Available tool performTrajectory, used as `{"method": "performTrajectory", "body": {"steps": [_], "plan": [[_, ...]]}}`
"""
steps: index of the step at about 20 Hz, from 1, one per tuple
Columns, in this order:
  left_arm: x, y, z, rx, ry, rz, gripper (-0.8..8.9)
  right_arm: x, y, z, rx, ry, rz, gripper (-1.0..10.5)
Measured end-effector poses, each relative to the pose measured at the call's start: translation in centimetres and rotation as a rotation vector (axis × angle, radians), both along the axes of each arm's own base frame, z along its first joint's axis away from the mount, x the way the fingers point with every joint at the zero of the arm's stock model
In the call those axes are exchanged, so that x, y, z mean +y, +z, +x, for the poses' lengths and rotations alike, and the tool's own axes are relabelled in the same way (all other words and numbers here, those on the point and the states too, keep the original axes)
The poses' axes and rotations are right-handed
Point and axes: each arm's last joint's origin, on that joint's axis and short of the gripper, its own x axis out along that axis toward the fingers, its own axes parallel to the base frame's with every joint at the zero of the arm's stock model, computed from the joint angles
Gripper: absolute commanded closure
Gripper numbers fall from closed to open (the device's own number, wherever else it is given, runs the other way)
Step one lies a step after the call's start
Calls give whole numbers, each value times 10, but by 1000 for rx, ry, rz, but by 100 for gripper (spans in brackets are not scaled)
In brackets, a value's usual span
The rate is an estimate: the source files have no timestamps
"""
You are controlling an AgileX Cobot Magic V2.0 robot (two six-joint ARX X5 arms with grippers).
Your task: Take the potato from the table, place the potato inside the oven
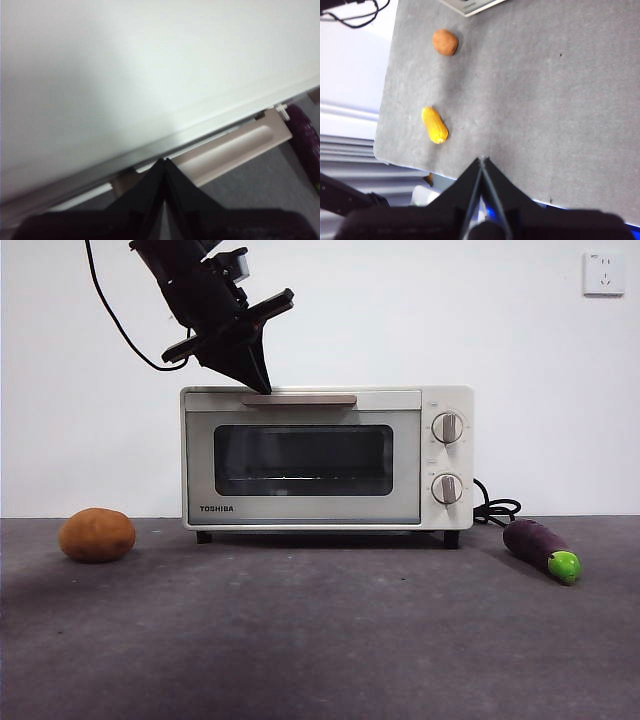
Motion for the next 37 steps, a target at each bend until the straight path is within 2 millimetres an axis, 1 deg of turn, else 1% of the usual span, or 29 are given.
{"method": "performTrajectory", "body": {"steps": [5, 13, 16, 20, 24, 27, 33, 37], "plan": [[-12, -1, -9, 27, -29, 26, 819, -1, 10, -8, -21, 14, -14, 948], [-23, -2, -20, 65, -46, 67, 819, -5, 21, -37, -3, -21, -144, 947], [-26, -3, -24, 84, -44, 92, 819, -7, 25, -44, -12, -37, -186, 947], [-27, -6, -29, 129, -55, 124, 819, -7, 32, -52, -64, -38, -191, 947], [-29, -6, -31, 124, -52, 144, 819, -8, 37, -61, -107, -40, -189, 947], [-28, -8, -33, 155, -55, 159, 819, -8, 43, -72, -154, -44, -185, 947], [-28, -11, -38, 208, -60, 183, 819, -9, 44, -81, -186, -45, -180, 946], [-31, -15, -43, 246, -59, 201, 819, -8, 45, -82, -190, -24, -159, 946]]}}
